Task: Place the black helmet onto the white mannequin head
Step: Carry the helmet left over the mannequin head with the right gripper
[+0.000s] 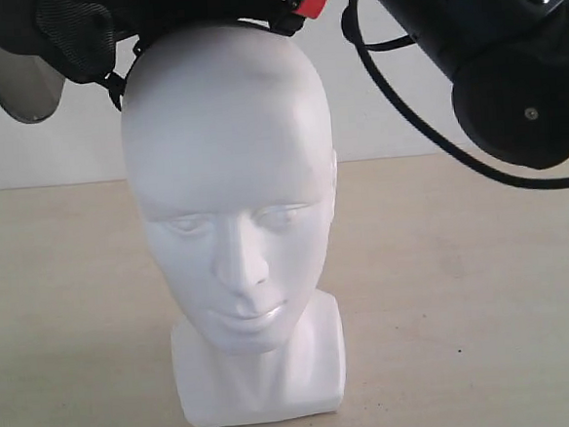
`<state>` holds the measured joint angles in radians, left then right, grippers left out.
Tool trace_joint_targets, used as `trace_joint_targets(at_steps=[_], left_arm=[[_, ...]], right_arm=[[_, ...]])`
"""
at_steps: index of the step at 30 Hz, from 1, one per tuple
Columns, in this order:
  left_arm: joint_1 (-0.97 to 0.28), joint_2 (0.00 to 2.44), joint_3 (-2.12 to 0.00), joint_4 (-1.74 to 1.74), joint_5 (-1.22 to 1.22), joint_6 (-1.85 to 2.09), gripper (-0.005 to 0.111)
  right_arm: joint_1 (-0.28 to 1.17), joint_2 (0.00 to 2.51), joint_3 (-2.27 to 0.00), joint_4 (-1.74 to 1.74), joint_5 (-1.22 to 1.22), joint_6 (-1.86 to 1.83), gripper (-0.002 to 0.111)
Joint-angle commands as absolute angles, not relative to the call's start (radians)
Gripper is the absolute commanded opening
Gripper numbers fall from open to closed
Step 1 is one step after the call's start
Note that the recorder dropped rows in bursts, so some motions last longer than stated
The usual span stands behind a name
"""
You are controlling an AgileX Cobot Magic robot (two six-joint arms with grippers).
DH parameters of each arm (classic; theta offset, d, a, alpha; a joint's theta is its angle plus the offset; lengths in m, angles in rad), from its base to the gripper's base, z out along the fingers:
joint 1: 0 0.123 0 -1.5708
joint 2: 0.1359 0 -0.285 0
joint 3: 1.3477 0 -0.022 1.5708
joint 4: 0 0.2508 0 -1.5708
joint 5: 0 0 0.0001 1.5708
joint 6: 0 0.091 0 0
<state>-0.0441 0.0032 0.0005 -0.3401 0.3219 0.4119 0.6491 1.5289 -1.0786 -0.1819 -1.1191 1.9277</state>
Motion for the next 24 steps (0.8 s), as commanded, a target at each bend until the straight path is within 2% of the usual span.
trace_joint_targets(at_steps=[1, 24], left_arm=[[-0.041, 0.000, 0.000, -0.340, 0.315, 0.413, 0.004], [-0.041, 0.000, 0.000, -0.340, 0.315, 0.413, 0.004]], right_arm=[[0.649, 1.498, -1.093, -0.190, -1.221, 1.946, 0.000], [0.645, 1.436, -0.902, -0.147, -1.221, 1.980, 0.000]])
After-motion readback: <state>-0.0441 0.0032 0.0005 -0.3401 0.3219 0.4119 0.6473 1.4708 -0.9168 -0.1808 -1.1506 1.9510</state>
